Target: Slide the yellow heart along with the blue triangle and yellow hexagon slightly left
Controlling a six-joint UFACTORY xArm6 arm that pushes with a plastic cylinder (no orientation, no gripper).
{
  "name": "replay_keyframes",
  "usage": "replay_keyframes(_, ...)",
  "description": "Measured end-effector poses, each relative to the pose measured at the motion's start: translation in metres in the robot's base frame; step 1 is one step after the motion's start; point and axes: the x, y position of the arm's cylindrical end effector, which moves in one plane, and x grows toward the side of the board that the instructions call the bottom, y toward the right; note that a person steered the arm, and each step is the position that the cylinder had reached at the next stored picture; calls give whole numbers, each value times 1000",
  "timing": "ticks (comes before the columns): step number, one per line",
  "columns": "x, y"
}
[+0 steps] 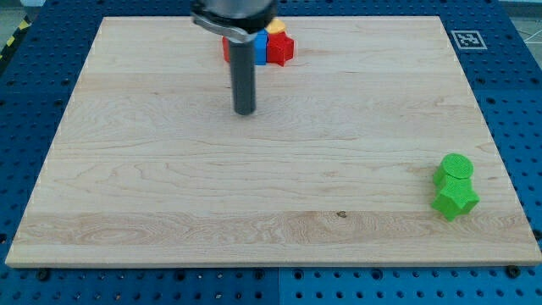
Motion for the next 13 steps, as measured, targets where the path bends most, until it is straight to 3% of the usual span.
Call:
replay_keyframes(4, -75, -18)
replay_keyframes(7, -86, 110)
replay_keyframes(9, -173, 90)
replay_keyframes(13, -143, 61)
